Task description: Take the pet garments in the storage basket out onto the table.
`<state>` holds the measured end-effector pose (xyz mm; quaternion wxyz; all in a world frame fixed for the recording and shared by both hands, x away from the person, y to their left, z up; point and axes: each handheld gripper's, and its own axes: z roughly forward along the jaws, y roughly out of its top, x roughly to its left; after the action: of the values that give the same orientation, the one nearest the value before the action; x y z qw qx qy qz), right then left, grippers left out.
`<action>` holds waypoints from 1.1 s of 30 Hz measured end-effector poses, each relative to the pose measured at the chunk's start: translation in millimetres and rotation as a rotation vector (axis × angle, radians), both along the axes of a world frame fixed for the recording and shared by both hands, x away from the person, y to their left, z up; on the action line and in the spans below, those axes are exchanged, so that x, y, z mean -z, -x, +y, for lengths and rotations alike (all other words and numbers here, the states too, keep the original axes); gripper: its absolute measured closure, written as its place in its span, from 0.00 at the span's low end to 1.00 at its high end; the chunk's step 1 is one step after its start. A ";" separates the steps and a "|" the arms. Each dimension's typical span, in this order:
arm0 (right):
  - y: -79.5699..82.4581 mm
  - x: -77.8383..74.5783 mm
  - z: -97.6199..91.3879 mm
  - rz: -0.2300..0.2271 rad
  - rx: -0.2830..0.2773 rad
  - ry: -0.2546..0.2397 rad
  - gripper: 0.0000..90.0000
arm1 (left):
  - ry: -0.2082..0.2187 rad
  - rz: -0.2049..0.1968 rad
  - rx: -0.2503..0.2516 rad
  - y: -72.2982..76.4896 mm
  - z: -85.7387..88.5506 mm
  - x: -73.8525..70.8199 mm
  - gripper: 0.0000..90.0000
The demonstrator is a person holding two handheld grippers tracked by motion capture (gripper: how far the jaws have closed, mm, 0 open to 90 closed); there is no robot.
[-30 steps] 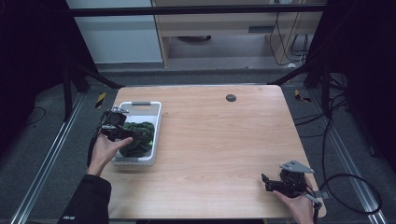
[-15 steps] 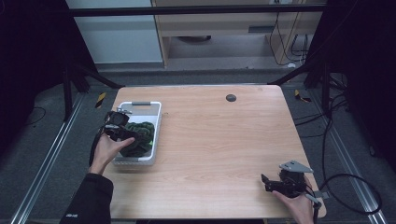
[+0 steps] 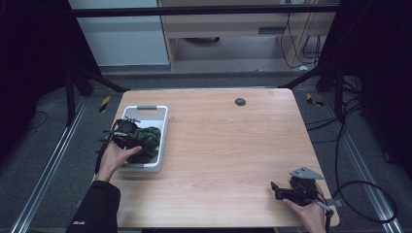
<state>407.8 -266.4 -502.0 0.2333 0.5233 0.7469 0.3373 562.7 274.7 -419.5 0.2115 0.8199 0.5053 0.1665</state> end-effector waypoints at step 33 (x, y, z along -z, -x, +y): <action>-0.6 0.2 -0.6 0.004 -0.004 0.005 0.08 | 0.031 0.043 0.009 10.0 5.1 -3.4 0.85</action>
<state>408.4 -266.9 -502.2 0.2325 0.5219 0.7492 0.3349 552.7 279.8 -416.1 0.2140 0.8222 0.5085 0.1401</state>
